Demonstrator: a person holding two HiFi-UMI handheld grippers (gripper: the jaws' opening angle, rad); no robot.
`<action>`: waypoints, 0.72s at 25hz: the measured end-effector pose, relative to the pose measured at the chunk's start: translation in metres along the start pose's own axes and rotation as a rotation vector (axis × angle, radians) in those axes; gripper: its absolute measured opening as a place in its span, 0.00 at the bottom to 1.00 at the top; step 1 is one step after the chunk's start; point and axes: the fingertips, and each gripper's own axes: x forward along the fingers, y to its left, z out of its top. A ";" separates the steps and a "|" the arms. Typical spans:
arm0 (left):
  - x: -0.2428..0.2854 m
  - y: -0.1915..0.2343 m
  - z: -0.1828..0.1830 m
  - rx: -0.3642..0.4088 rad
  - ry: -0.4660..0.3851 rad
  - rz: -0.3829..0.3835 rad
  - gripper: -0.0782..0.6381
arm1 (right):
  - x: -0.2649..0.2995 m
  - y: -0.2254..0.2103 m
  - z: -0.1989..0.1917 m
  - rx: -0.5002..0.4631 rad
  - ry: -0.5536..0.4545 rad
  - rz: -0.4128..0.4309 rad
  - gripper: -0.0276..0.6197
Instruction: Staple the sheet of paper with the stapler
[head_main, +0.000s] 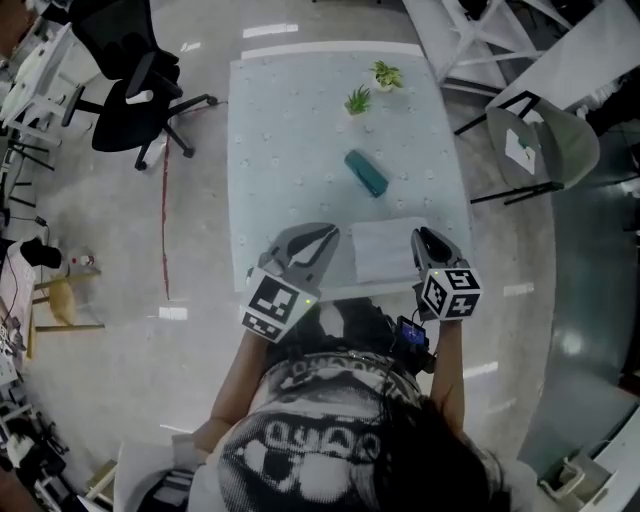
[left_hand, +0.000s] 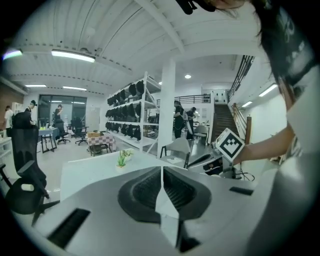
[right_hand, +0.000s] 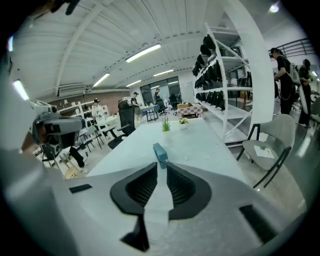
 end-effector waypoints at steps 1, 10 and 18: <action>0.006 0.000 0.001 -0.004 0.003 0.021 0.12 | 0.006 -0.010 -0.002 -0.024 0.026 0.013 0.13; 0.029 -0.005 0.001 -0.049 0.028 0.175 0.12 | 0.065 -0.063 -0.068 -0.310 0.343 0.158 0.25; 0.032 -0.013 -0.008 -0.083 0.047 0.272 0.12 | 0.089 -0.072 -0.097 -0.433 0.424 0.223 0.26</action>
